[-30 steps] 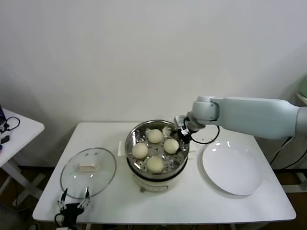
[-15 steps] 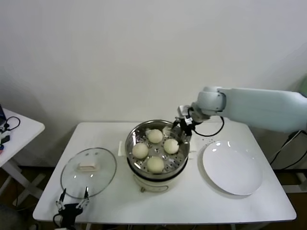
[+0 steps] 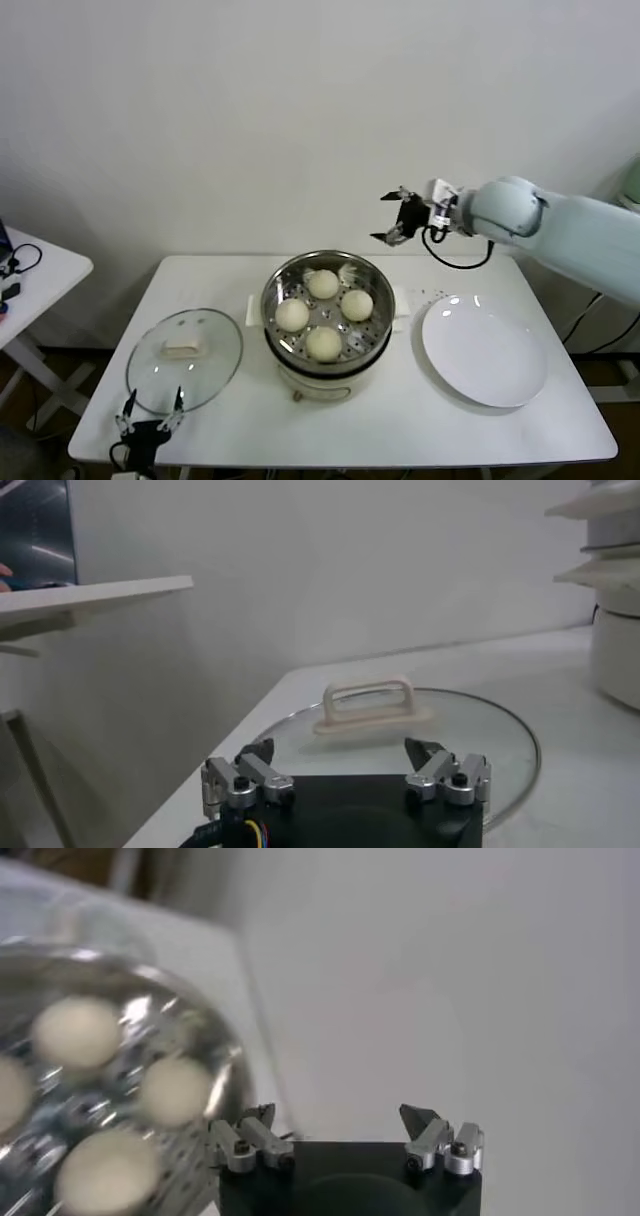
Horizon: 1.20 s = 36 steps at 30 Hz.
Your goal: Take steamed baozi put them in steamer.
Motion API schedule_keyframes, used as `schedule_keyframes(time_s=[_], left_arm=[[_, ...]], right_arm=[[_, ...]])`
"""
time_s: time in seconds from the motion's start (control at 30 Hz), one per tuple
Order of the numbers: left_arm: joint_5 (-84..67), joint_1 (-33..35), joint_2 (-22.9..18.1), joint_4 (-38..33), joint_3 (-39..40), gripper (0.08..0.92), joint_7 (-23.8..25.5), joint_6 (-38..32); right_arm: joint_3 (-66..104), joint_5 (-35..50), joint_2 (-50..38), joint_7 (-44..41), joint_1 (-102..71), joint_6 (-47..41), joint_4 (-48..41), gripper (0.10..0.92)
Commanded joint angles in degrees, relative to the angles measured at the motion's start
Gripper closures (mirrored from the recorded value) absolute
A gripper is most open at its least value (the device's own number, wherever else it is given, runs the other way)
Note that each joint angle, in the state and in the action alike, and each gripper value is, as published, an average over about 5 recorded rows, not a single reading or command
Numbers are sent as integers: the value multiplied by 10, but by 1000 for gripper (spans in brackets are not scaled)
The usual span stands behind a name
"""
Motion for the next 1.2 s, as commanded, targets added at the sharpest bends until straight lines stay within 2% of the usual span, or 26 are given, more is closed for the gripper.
schedule_keyframes(time_s=[0.03, 0.23, 0.43, 0.77, 1.2], left_arm=[[0, -4, -2, -3, 3, 177, 1, 1], [-1, -5, -2, -7, 5, 177, 2, 0], [-7, -6, -1, -8, 5, 177, 1, -1], [-17, -7, -4, -18, 8, 177, 0, -1], [-17, -12, -6, -21, 10, 177, 0, 0]], right_arm=[[650, -44, -95, 220, -675, 85, 82, 203], [912, -95, -10, 212, -967, 144, 136, 203], [1027, -116, 95, 188, -1137, 231, 153, 203], [1040, -149, 242, 172, -1218, 343, 136, 203], [1008, -206, 349, 169, -1239, 444, 94, 203]])
